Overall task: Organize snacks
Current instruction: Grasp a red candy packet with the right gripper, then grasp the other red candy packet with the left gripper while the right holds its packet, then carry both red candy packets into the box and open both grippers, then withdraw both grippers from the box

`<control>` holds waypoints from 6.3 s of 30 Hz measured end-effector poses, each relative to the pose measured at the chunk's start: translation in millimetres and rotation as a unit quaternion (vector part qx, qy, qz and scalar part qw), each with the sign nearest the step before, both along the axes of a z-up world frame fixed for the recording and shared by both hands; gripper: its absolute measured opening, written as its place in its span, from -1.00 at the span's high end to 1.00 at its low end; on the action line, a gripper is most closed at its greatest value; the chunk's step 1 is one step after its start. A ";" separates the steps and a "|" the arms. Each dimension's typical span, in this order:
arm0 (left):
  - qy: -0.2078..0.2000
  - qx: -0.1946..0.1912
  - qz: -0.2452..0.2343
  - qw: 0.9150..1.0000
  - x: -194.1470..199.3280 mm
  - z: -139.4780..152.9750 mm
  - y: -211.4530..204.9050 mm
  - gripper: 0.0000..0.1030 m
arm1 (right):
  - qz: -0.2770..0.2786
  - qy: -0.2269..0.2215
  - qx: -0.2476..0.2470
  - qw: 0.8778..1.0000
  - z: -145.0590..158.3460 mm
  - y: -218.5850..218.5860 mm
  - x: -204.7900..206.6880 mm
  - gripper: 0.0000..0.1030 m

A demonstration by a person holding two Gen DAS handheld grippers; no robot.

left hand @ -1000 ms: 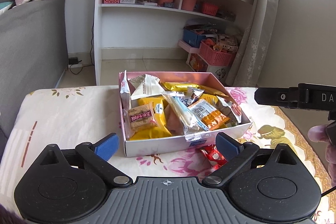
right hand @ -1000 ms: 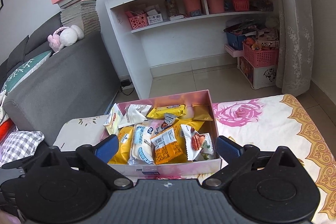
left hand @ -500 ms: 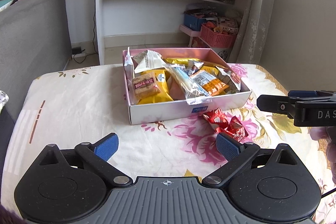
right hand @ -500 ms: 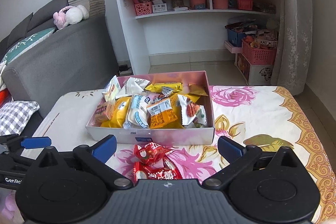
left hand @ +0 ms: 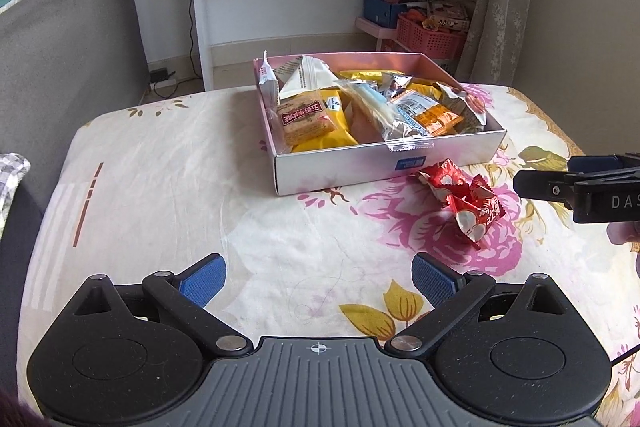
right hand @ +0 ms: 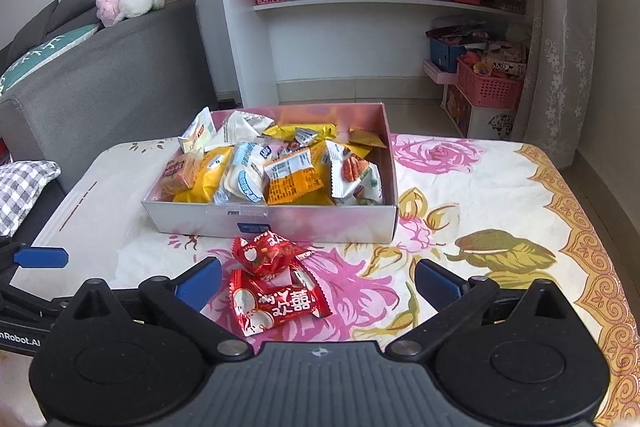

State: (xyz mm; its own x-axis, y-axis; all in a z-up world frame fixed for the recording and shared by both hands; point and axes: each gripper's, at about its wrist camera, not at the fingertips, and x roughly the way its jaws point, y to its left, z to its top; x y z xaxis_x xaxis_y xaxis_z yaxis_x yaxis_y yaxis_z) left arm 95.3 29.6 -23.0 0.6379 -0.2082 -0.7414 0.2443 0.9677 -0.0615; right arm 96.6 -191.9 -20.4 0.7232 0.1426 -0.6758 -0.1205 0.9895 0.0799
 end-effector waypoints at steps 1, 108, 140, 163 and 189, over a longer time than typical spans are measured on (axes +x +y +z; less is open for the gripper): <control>0.002 -0.001 0.002 1.000 0.8 -0.9 1.0 -0.95 | -0.002 0.005 -0.002 1.000 -2.8 -0.2 1.6 -0.87; -0.037 -0.139 0.032 0.989 47.4 38.7 -51.2 0.46 | -0.049 0.055 0.118 0.990 24.7 -49.3 54.6 0.51; -0.050 -0.082 0.016 0.995 197.4 5.6 -101.7 0.38 | -0.040 0.036 0.127 0.990 -5.8 -37.8 193.6 0.50; -0.058 -0.078 0.017 0.995 163.0 21.8 -86.4 -0.64 | -0.039 0.015 0.122 0.992 13.7 -40.0 168.6 -0.41; -0.006 -0.027 0.051 0.998 33.0 31.0 -43.0 -0.95 | -0.067 0.038 0.072 0.994 27.1 -42.4 42.2 -0.76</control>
State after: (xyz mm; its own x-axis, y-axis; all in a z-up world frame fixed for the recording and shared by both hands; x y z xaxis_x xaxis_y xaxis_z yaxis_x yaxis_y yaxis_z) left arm 128.3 -13.4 8.0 0.6666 -0.1807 -0.7232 0.1453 0.9831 -0.1117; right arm 138.8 -234.3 6.7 0.6891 0.1481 -0.7093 0.0234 0.9738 0.2261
